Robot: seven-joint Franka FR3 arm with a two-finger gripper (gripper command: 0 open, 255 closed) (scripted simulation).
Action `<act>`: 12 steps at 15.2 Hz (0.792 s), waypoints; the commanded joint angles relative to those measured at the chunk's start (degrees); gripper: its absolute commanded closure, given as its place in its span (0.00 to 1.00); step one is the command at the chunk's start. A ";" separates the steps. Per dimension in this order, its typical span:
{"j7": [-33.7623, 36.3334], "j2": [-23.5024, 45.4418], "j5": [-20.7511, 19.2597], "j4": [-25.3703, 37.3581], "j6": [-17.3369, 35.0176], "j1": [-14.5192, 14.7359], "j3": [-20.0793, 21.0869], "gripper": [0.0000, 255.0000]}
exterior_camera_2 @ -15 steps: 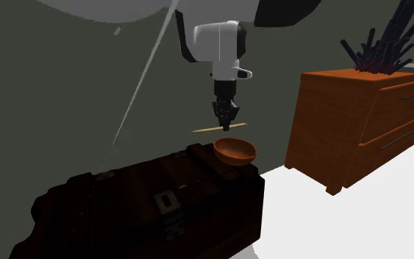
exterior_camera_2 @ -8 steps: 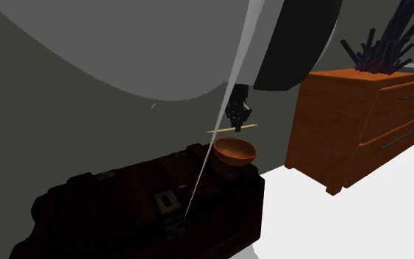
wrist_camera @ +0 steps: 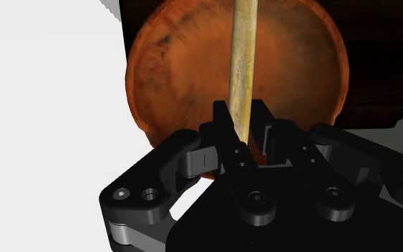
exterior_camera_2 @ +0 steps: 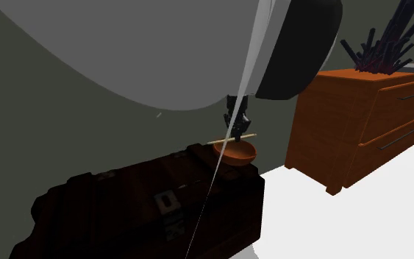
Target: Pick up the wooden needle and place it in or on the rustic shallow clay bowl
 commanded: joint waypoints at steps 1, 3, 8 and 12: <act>0.13 0.74 -0.14 -0.31 1.06 0.04 -0.11 1.00; 0.19 1.09 -0.22 -0.56 1.66 0.03 -0.17 1.00; 0.19 1.10 -0.22 -0.55 1.65 0.04 -0.17 1.00; 0.19 1.10 -0.22 -0.55 1.65 0.04 -0.17 0.00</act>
